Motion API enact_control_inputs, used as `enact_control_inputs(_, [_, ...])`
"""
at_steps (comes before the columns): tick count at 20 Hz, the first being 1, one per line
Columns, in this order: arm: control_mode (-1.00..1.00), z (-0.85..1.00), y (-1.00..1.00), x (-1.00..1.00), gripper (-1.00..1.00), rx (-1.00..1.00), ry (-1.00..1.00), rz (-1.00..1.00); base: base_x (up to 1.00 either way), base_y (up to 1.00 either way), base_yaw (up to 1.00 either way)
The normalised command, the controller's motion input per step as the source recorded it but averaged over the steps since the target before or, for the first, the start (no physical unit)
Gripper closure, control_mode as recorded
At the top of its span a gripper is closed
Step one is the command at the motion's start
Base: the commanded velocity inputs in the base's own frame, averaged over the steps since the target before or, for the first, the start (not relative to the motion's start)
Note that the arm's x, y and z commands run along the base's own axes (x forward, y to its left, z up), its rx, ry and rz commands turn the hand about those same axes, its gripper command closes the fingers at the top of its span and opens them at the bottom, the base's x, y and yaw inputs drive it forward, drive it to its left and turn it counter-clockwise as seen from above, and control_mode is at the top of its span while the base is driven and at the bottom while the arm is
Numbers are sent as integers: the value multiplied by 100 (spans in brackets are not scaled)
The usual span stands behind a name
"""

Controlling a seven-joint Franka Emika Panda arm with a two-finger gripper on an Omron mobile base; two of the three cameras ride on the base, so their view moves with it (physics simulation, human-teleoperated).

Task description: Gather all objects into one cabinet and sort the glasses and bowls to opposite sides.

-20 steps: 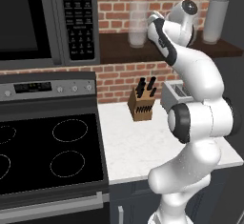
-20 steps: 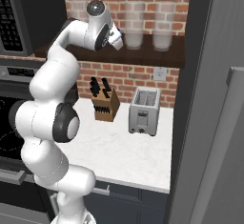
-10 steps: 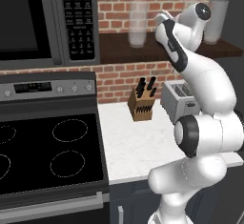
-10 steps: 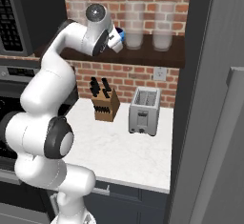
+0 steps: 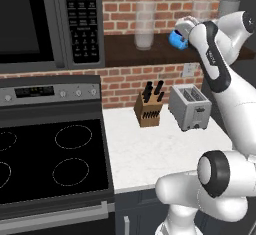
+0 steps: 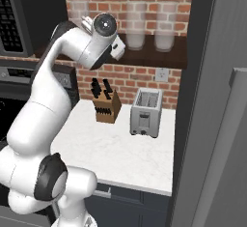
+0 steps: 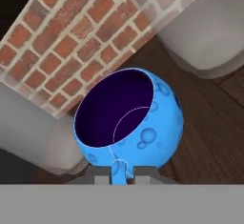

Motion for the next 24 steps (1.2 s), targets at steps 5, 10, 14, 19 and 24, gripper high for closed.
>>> enact_control_inputs(5, [-100, 7, 0, -59, 100, -11, -4, 8, 0, 0, 0])
enact_control_inputs(10, [-100, 39, 0, -67, 100, -20, -6, 7, 0, 0, 0])
enact_control_inputs(14, [-100, 17, 6, -81, 100, -16, -3, 2, 0, 0, 0])
enact_control_inputs(19, [-100, 0, 21, -96, 100, -6, 0, 0, 0, 0, 0])
enact_control_inputs(24, [-100, 0, 18, -100, 100, 0, -2, 0, 0, 0, 0])
